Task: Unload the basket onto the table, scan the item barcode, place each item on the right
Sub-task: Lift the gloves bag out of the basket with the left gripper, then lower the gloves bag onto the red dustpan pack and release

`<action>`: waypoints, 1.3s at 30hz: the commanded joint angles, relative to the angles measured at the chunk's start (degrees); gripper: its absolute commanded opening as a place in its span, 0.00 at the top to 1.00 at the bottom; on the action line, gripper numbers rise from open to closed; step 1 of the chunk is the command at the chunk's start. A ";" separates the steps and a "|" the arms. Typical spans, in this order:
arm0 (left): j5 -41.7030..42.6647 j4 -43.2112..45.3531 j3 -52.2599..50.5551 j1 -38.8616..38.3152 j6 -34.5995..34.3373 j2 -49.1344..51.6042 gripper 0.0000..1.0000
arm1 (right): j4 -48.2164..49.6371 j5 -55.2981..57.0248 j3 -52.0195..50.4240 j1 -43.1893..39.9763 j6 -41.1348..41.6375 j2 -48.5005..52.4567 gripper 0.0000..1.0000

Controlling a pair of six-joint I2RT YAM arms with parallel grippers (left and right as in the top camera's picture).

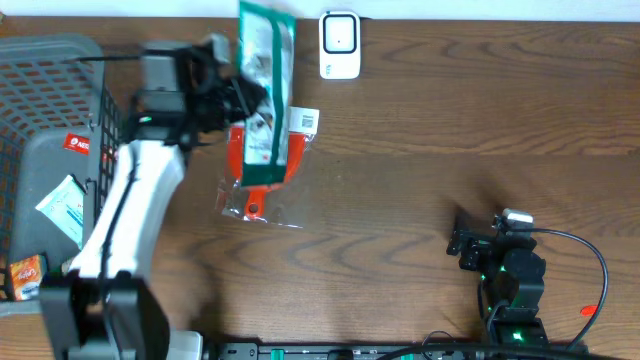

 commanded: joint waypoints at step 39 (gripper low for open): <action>-35.01 -7.02 6.43 -5.25 14.27 -10.80 0.20 | 0.17 0.68 -0.09 0.15 0.63 0.26 0.01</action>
